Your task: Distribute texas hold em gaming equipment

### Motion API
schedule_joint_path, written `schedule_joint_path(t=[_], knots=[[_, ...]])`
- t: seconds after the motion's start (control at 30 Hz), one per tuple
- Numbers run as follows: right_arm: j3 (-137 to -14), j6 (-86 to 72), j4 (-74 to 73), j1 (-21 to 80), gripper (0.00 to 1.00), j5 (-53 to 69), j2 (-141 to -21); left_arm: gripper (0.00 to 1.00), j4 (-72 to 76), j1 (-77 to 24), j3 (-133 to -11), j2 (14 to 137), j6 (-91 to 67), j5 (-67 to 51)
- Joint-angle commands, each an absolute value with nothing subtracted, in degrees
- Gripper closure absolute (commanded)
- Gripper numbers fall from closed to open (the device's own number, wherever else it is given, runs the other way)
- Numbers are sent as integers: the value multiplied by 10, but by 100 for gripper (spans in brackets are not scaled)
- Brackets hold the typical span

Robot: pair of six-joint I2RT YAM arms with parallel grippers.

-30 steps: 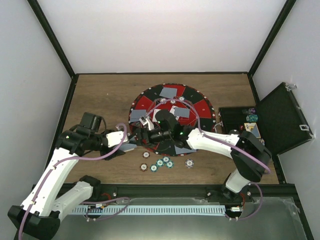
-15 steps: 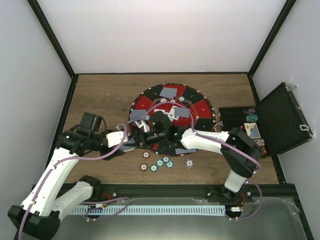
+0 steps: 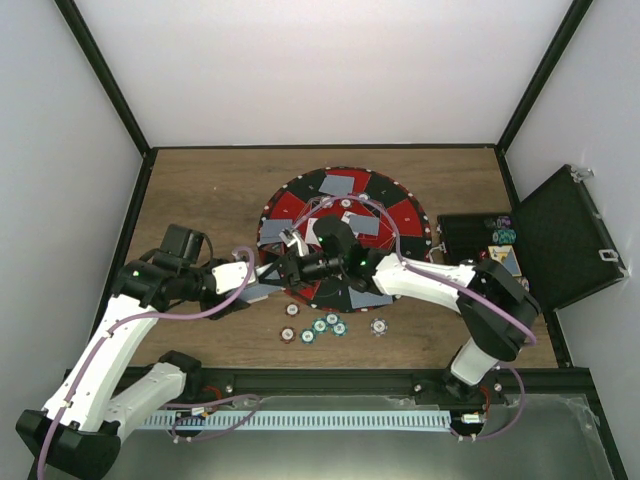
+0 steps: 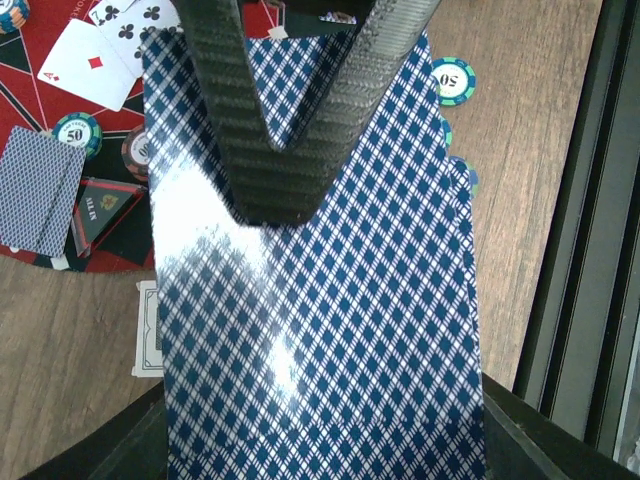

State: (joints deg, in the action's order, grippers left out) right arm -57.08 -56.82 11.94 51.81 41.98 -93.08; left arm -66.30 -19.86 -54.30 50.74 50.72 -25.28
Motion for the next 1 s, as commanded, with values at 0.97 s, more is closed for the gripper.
schedule_joint_path(t=[0.97], knots=[[-539,-402,-100,234,99,426,-813,91,-586,-194,-466,544,513,-210]])
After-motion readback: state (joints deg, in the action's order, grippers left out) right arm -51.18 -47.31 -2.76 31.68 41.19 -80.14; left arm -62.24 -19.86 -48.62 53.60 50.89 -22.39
